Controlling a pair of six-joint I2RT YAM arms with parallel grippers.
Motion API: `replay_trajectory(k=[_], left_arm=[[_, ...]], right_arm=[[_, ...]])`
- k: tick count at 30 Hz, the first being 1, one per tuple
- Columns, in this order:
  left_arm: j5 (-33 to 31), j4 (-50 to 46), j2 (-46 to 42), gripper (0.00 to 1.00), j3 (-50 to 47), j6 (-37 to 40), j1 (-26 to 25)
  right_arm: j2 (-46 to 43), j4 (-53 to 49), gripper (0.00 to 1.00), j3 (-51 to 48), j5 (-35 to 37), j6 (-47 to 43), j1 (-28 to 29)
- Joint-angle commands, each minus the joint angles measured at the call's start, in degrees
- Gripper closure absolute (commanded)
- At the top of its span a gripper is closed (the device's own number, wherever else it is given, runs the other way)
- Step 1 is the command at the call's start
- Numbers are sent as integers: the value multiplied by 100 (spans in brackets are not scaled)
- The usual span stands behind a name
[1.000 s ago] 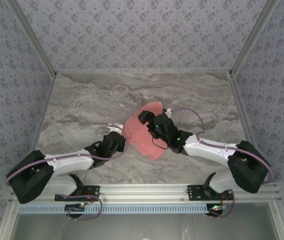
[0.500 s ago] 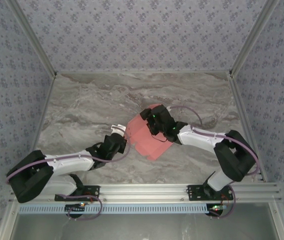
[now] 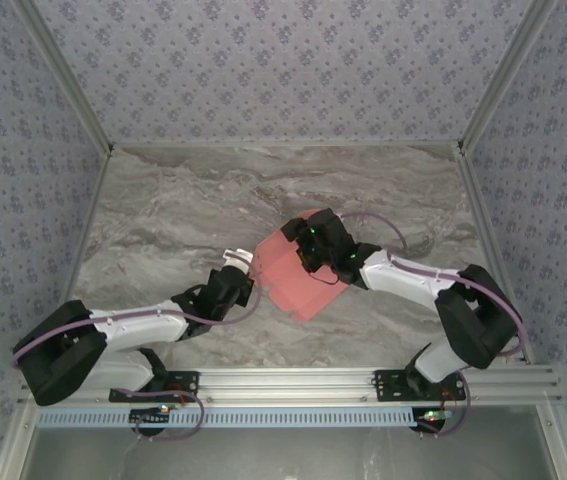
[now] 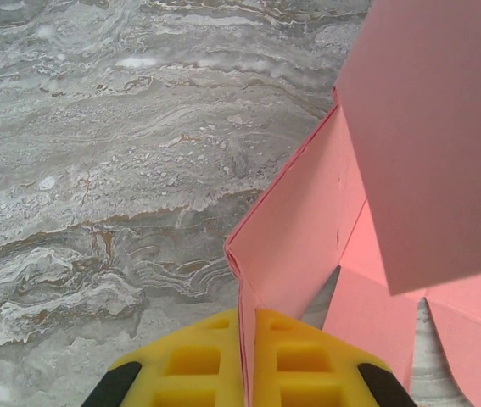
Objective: Fold the paper box
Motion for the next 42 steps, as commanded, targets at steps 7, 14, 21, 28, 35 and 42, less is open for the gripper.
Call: replay_trajectory(k=[7,14,21,28,35,42], left_arm=[[90,192,115,100,-31,178,-31],[42,269,90,100,-96,150,-27],[104,474,158,100,-180,233,-27],[303,506,134,100,-172,216,-27],[631,731,13,91,-382,-46,-29],[741,710,-438,72,-741,-225,-31]], right_arm=[[201,-412,26,668,99,-36,32],[311,-347,41,472,103,-5,-24],[208,-179,54,136,47,69,-147],[176,-209,65,-14,206,264,-170],[485,96,77,-81,221,434,-195],[503,183,83,-225,377,714,-223]])
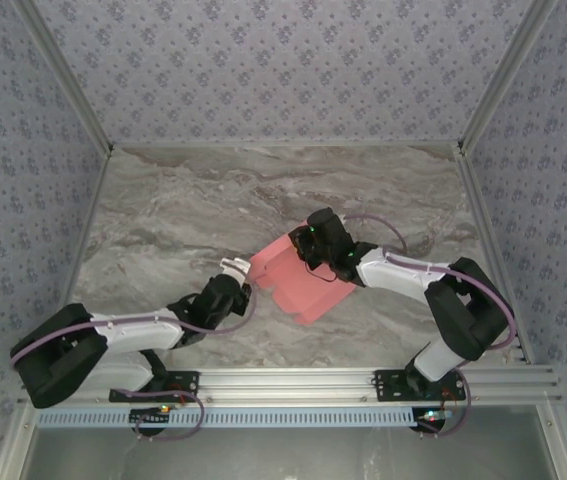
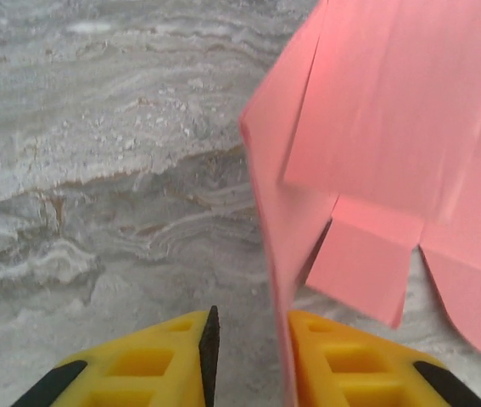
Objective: Fold the paper box
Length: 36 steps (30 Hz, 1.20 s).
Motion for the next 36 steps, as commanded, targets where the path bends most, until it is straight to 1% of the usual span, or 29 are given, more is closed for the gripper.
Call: replay_trajectory(k=[1,4,9,13,17,21,22,23,26,28,30,32,34,36], left_arm=[[285,112,-353,74,-148,-176,-27],[483,194,-610,74,-401,-317,-31],[371,290,-757,73,-625,-411,-20],[410,535,-349,67,-513,-366,-21],[783,711,167,66,-215,-358,-20],[936,744,233,65,-87,-412,-18],[925,724,118,61,-113,-419,-18],[923,662,-53,53,-150,-434,-17],[898,207,-974,33,-298,-475,15],[907,-214,-1813,29,-406,-489,124],[1064,-726,-2684,26,-482,-515,357],[1240,-1153,-3417,23,-559,-688,768],[1577,-1272,-3673,21,-632,-853,1213],[2217,-1136,-3473,22,-641,-1006,1645]], right_arm=[[87,-246,84,-139,273,232,-53],[128,-257,84,-111,302,296,-56],[181,-310,85,-48,337,381,-37],[179,-497,86,37,467,478,-10],[167,-673,86,69,608,462,7],[209,-733,86,47,579,354,-2],[218,-740,86,58,531,235,-10],[236,-783,85,117,466,-1,-19],[262,-1175,85,452,314,-1037,-67],[270,-1351,85,575,268,-1634,-84],[296,-1419,85,622,143,-2065,-131],[322,-1327,85,591,-50,-2377,-168],[365,-1227,86,587,-247,-2582,-188],[420,-1201,86,580,-338,-2644,-190]])
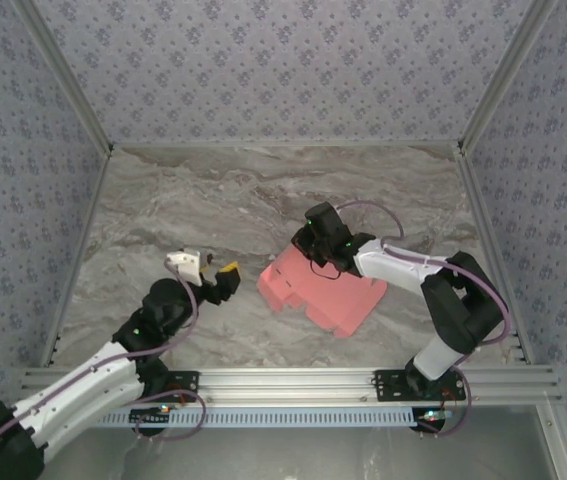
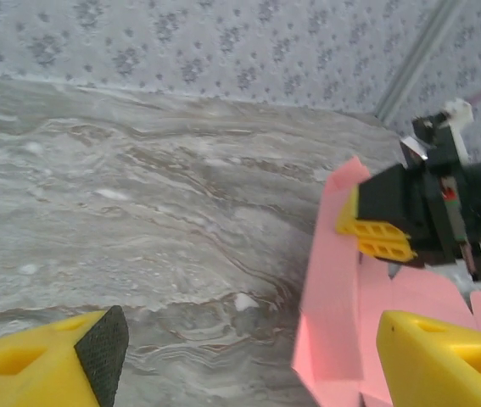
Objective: Fold the paper box
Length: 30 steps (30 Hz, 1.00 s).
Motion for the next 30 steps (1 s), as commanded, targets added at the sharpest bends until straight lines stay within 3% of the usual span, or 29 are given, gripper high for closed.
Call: replay_trajectory(k=[1,7,14,17,22,30], left_arm=[[1125,-364,381,21,-106,-332,539],[2042,-316,1738,21,529,-350,567],[2811,-219,2967,20,874,-1234,546],[2909,-68,3585,21,1118,-1501,480],[3036,61,4466,29,1444,-2129,335],[2334,-146,4505,32,1559,-2401,-234]], right_arm=[[187,-140,85,63,-277,-588,-36],[398,320,86,-238,-310,226,-71],[558,547,85,-323,-162,991,-119],[593,594,84,-282,-219,1003,-113],[389,734,84,-469,-158,1172,-163],[4,1236,84,-691,-161,1660,-264]])
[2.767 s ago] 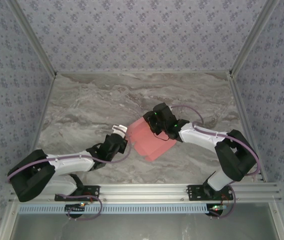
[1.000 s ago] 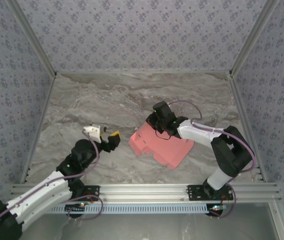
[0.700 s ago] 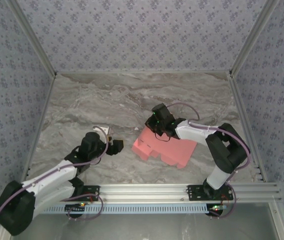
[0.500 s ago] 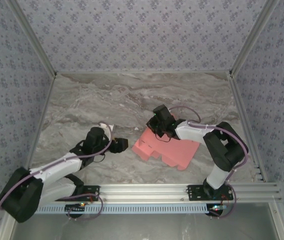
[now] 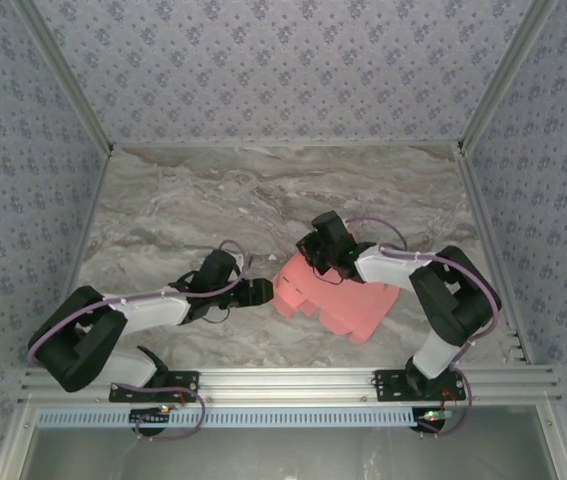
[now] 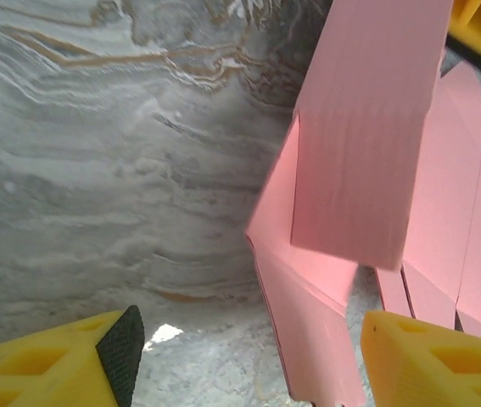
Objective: Fold the paper box
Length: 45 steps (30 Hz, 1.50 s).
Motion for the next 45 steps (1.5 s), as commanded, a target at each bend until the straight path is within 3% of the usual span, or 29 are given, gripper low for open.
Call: replay_trajectory(k=[1,5,7,8,10,14,19,21,27,32,35,38,45], left_arm=[[-298,-68,88,33,258,-139,-115],[-611,-275,346,45,484,-62,-115],[-647,-392,398,66,630,89,-90],[-661,-481,395,84,719,172,-76],[-760,-678,342,100,848,348,-56],[-940,-1226,169,100,1065,782,23],[-1009,-1816,-40,100,1297,1194,183],[-1010,-2006,-131,100,1387,1333,276],[-992,-2583,-331,100,1662,1614,432],[-775,-3099,-297,100,1932,1621,521],[-674,-3225,-247,100,2030,1601,546],[-596,-3088,-334,100,2014,1523,561],[-544,-2905,-618,100,1958,1417,560]], right_arm=[[-237,255,84,-36,113,416,-30],[-310,315,84,-3,130,642,-50],[-336,300,84,-17,122,654,-50],[-360,315,83,-47,122,637,-55],[-416,326,78,-113,115,467,-60],[-602,509,57,-399,-48,-440,-177],[-1033,526,33,-565,-750,-3481,-343],[-1294,358,30,-691,-916,-4939,-231],[-1940,-325,28,-985,-1408,-7952,65],[-2104,-1395,27,-794,-1292,-10260,895],[-1942,-1197,27,-823,-590,-10821,1398],[-1649,-373,26,-1012,218,-10952,1815],[-545,639,21,-642,1180,-9664,2240]])
